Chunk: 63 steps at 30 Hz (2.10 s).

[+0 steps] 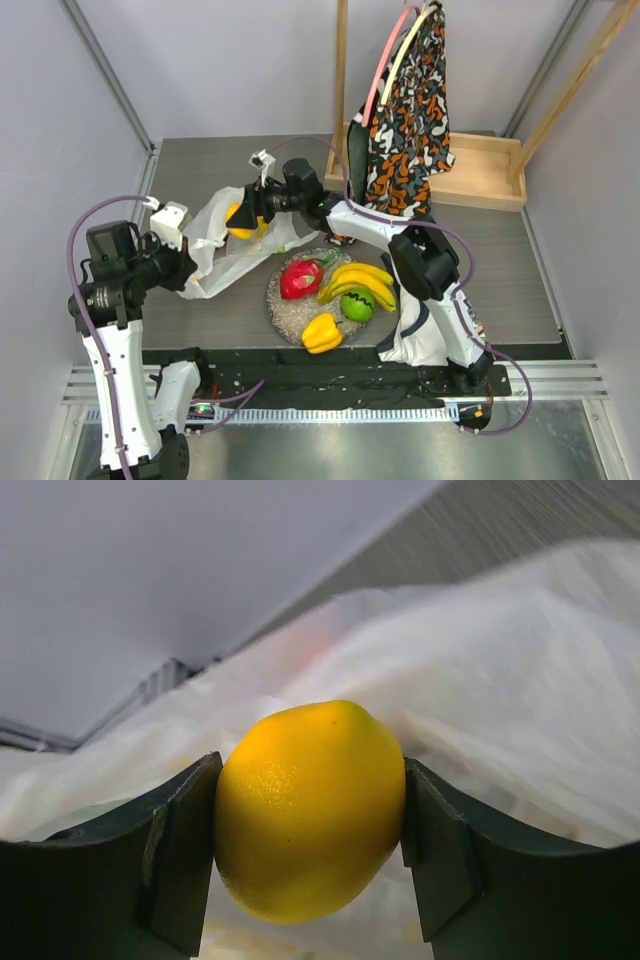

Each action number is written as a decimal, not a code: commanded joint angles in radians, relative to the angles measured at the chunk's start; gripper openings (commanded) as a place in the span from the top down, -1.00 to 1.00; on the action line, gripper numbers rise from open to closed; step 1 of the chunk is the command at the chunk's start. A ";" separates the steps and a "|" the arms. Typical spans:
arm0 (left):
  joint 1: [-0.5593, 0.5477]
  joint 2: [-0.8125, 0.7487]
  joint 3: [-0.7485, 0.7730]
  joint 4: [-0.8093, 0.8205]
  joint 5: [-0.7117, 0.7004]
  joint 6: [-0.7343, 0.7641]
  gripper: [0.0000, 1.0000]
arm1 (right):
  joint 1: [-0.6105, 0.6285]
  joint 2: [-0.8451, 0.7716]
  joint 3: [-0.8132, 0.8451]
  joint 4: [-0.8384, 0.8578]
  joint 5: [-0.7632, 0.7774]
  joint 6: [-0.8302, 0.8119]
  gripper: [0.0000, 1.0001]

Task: Take the fake fruits out of the plastic bag
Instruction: Take out the fake fruit from the plastic bag, then place the fake fruit on the plate.

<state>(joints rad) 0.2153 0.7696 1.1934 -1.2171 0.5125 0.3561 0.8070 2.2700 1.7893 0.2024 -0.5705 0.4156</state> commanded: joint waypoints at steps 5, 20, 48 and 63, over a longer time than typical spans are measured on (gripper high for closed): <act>-0.004 0.045 0.035 0.146 -0.068 -0.069 1.00 | -0.018 -0.207 -0.103 0.231 -0.345 0.053 0.36; 0.006 0.146 0.086 0.323 -0.223 -0.282 1.00 | -0.268 -0.619 -0.220 -1.037 -0.284 -1.204 0.41; 0.027 0.137 0.086 0.295 -0.137 -0.296 1.00 | -0.302 -0.334 -0.320 -0.969 -0.144 -1.425 0.43; 0.039 0.146 0.084 0.312 -0.112 -0.305 1.00 | -0.266 -0.274 -0.289 -1.061 -0.150 -1.549 -0.46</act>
<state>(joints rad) 0.2451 0.9165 1.2678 -0.9485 0.3706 0.0593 0.5377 1.9823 1.4528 -0.8368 -0.6918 -1.0977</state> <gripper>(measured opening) 0.020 0.695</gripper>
